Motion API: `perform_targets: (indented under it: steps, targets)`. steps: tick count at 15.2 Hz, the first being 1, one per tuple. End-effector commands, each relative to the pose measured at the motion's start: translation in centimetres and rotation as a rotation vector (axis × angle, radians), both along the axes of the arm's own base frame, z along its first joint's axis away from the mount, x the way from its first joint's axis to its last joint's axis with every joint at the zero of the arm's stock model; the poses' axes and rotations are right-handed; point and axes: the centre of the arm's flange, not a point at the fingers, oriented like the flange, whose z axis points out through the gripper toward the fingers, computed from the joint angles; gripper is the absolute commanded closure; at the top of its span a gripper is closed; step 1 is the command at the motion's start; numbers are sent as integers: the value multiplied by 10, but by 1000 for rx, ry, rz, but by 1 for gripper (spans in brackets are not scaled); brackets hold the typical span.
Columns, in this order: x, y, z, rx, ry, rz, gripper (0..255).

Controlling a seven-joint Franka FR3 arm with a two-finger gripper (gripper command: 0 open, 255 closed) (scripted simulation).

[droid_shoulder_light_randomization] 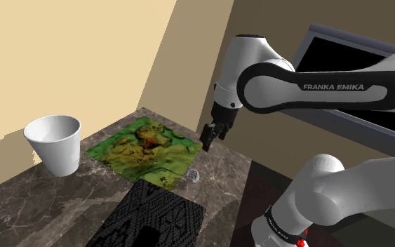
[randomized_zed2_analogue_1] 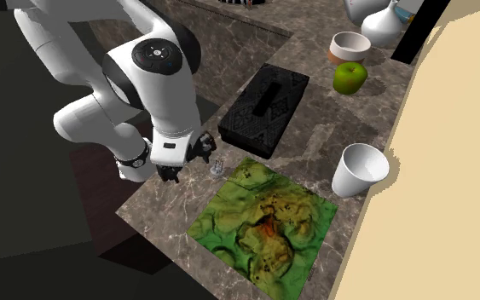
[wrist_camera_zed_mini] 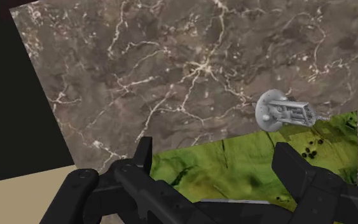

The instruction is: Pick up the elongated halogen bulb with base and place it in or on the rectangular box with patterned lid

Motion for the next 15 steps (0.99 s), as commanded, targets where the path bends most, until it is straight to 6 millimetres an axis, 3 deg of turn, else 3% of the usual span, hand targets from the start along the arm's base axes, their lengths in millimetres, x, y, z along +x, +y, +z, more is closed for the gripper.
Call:
perform_targets:
  steps: [1, 5, 13, 15]
  targets:
    - [2, 19, -15, 13, -10, 0, 0]
    - [7, 58, -46, 35, -25, 2, 0]
    - [7, 61, -88, 36, -26, 2, 0]
    - [7, 61, -88, 36, -26, 2, 0]
